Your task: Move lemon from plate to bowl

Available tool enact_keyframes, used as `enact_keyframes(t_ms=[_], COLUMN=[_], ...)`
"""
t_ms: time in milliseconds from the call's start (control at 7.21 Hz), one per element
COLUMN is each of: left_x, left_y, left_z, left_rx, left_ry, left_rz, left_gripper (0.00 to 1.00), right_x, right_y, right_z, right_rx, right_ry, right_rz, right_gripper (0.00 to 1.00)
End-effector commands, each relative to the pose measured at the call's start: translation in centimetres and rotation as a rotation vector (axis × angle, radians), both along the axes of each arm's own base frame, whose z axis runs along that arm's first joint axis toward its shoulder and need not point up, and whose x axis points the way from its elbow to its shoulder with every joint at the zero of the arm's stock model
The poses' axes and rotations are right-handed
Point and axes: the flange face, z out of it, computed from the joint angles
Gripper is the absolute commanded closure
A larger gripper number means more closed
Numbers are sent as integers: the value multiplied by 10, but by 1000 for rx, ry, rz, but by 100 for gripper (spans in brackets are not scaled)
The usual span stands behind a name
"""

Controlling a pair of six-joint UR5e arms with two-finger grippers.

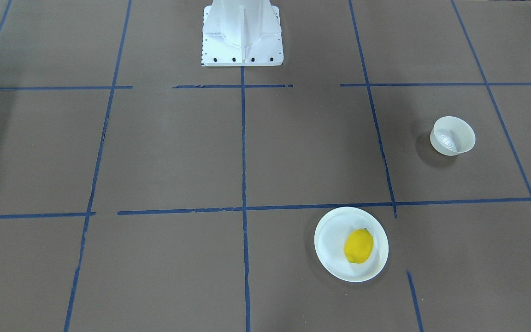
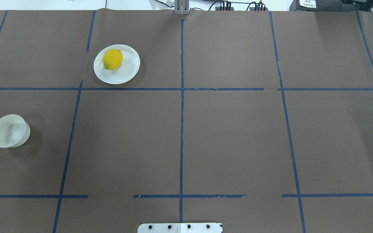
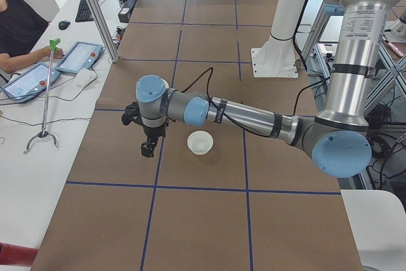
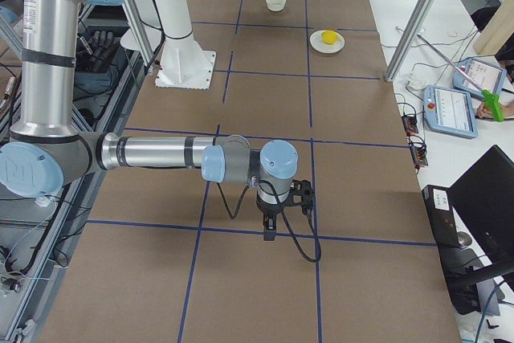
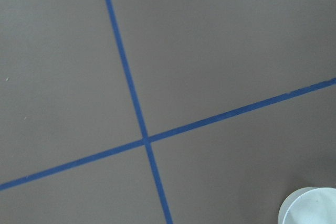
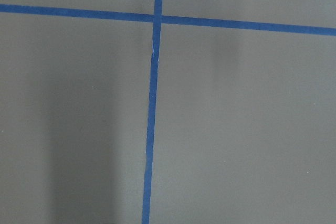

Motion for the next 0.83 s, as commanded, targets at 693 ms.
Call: enact_keyframes(t_ms=[693], left_x=[239], left_y=[-119], left_z=[-148], left_rx=[44], left_ry=[132], left_rz=[63], left_gripper=[0], right_x=[0], right_y=[0], right_z=[0], right_rx=[0], right_ry=[0], right_rz=[0], right_gripper=[0])
